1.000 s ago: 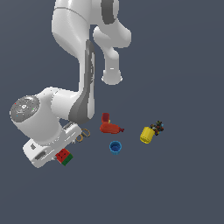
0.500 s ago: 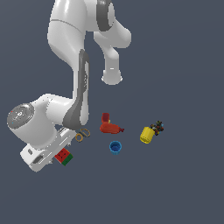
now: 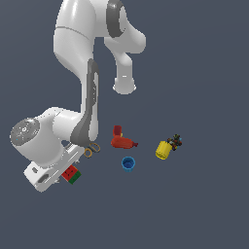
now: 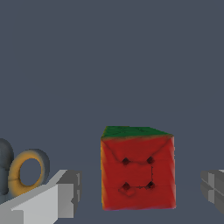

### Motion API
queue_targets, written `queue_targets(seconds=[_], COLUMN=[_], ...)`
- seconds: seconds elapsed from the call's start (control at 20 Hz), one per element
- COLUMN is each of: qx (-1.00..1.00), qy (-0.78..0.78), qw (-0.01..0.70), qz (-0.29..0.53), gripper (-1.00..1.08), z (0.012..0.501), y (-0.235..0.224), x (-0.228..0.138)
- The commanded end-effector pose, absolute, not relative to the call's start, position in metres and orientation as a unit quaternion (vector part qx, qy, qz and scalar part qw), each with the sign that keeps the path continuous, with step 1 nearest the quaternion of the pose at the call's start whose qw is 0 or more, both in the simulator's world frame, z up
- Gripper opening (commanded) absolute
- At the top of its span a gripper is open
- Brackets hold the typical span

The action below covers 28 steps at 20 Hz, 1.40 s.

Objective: Pick up a designated object from a clutter of objects.

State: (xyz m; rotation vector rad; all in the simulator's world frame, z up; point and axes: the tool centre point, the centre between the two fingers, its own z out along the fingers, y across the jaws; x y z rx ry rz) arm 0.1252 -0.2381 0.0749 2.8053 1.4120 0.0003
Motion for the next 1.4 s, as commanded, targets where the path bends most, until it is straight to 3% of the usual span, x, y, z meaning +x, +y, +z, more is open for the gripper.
queue_targets(seconds=[0.0,0.55,0.6,1.35], qx=[0.893,0.893,0.893,0.893], qy=[0.45,0.451,0.451,0.451], qw=[0.0,0.0,0.0,0.0], qz=[0.0,0.0,0.0,0.0], gripper=[1.0,1.0,-1.0,-1.0], z=[0.063,0.033,0.033,0.036], y=[-0.238,-0.238,-0.238,-0.236], x=[0.124,0.125,0.125,0.123])
